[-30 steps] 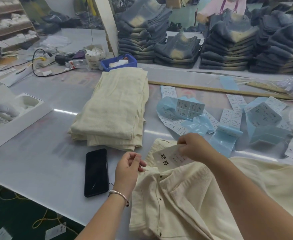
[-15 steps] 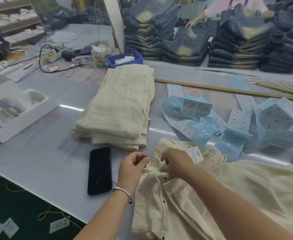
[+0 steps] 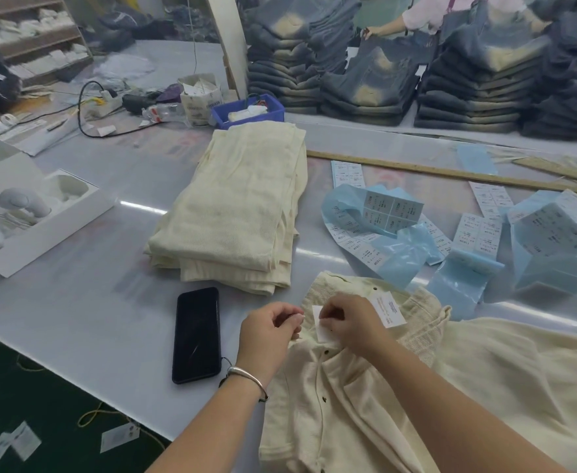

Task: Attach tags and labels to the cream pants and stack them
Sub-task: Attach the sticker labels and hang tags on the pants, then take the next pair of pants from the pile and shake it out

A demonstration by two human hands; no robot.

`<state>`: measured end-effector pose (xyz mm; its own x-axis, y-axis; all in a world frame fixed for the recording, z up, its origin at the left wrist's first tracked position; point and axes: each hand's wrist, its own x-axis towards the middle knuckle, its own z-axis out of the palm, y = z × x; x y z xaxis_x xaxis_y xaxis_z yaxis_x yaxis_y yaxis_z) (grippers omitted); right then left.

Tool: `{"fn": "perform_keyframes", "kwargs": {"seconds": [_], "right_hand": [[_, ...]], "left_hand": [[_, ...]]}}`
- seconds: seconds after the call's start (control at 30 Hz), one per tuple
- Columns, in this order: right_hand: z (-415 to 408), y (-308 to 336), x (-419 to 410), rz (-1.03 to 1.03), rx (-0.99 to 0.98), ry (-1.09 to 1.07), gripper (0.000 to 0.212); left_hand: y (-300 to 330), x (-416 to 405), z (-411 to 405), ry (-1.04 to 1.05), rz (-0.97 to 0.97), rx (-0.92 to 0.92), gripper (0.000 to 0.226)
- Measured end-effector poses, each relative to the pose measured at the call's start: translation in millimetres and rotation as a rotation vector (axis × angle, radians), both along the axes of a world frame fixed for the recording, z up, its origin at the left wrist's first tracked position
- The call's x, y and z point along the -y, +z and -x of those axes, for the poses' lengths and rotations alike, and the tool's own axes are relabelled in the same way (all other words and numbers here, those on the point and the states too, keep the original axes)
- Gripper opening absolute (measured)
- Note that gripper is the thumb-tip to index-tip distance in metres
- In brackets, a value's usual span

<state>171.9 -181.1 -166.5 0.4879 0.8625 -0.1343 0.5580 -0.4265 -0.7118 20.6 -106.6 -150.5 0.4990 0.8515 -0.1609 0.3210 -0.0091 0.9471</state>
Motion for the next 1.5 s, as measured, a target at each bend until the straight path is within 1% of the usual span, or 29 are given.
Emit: {"fn": "perform_keyframes", "kwargs": {"seconds": [0.1,0.2,0.3,0.37,0.53,0.7,0.93,1.03,1.1,1.23,1.3,1.37,1.5], "right_hand": [[-3,6,14,-0.167,-0.367,-0.121,0.006],[-3,8,23,-0.25,-0.627,-0.178,0.007],[-2,11,26,-0.291,-0.799,-0.176,0.007],[-2,11,26,-0.308,-0.878,-0.177,0.007],[-4,11,26,-0.323,-1.038,-0.167,0.008],[-3,9,26,-0.326,-1.019,-0.172,0.009],[-1,11,28,-0.364,-0.865,-0.192,0.007],[1,14,29,-0.394,-0.803,-0.174,0.009],[2,16,28,-0.429,-0.776,-0.163,0.014],[-1,21,27,-0.465,-0.762,-0.135,0.022],[-3,22,27,-0.436,-0.75,-0.091,0.025],[-4,23,26,-0.394,-0.732,-0.048,0.028],[-7,25,26,-0.343,-0.723,-0.019,0.029]], "left_hand": [[6,5,-4,-0.029,-0.022,0.012,0.018],[11,9,-11,-0.063,-0.055,0.012,0.018],[10,11,-18,-0.091,-0.147,-0.045,0.012],[8,12,-21,-0.105,-0.188,-0.064,0.008],[4,15,-22,-0.128,-0.194,-0.042,0.012],[2,13,-22,-0.134,-0.201,-0.037,0.021],[-1,12,-23,-0.148,-0.226,-0.046,0.012],[-2,12,-24,-0.16,-0.217,-0.036,0.018],[-2,9,-25,-0.179,-0.142,-0.01,0.021],[0,2,-23,-0.207,0.192,0.102,0.015],[-1,0,-20,-0.221,0.288,0.138,0.012],[0,-2,-18,-0.253,0.303,0.133,0.012],[-2,-4,-20,-0.283,0.233,0.034,0.021]]}}
